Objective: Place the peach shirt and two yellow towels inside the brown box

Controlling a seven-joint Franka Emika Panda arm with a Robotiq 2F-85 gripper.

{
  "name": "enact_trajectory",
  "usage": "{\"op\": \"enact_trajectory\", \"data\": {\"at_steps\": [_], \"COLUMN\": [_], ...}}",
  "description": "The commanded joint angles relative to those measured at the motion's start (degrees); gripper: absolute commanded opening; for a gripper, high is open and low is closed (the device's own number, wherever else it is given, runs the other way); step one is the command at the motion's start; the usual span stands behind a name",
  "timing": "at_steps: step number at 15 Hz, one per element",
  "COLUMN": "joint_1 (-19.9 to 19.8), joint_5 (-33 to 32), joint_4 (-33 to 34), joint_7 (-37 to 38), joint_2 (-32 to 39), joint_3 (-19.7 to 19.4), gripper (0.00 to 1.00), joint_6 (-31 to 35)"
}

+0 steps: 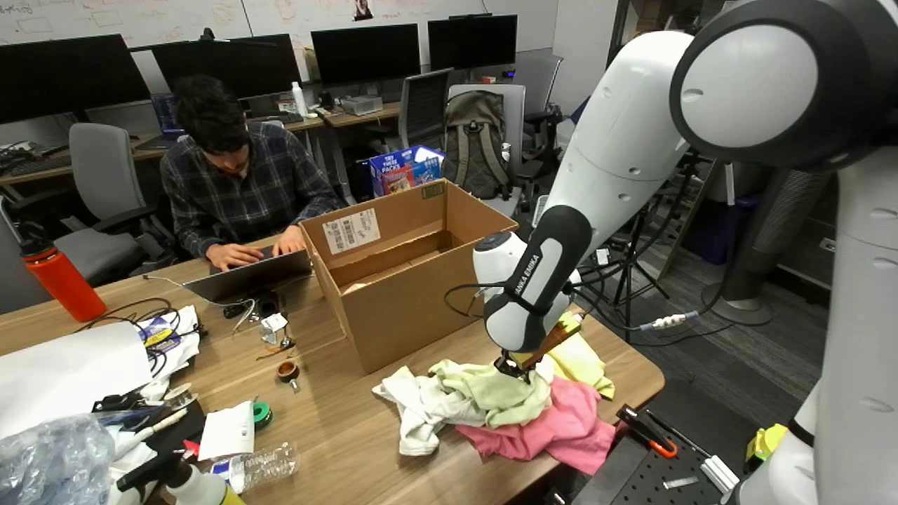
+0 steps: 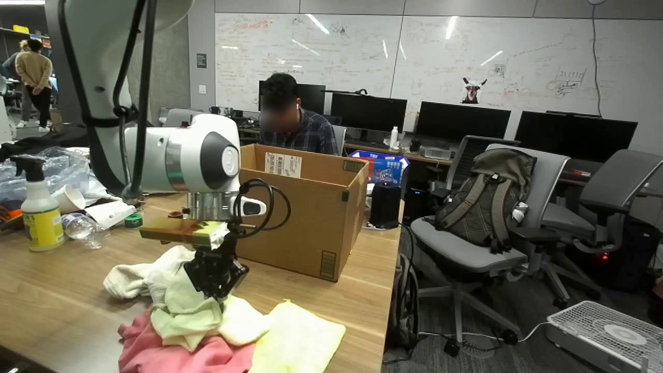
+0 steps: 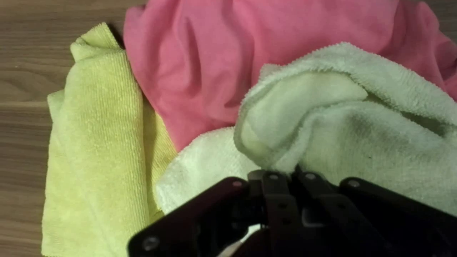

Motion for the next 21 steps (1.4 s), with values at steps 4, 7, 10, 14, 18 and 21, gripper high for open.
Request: {"op": "enact_trajectory", "data": {"at_steps": [4, 7, 10, 14, 18, 21], "joint_1": [1.05, 1.37, 1.58, 0.62, -0.37, -1.10], "joint_5": [-0.15, -0.46, -1.41, -0.36, 0.14, 0.00], "joint_4": [1.46, 2.11, 3.46, 6.03, 8.04, 10.20], "joint_7": [3.86, 6.74, 10.98, 15.20, 18.97, 22.14], "joint_2": [-3.97, -7.95, -12.12, -17.58, -22.55, -25.99], "joint_3": [-0.79, -0.66, -0.24, 1.96, 4.81, 7.26], "gripper": [0.01, 0.01, 0.01, 0.01, 0.01, 0.01], "joint_6": [-1.25, -0.88, -0.97, -2.58, -3.65, -5.35]}}
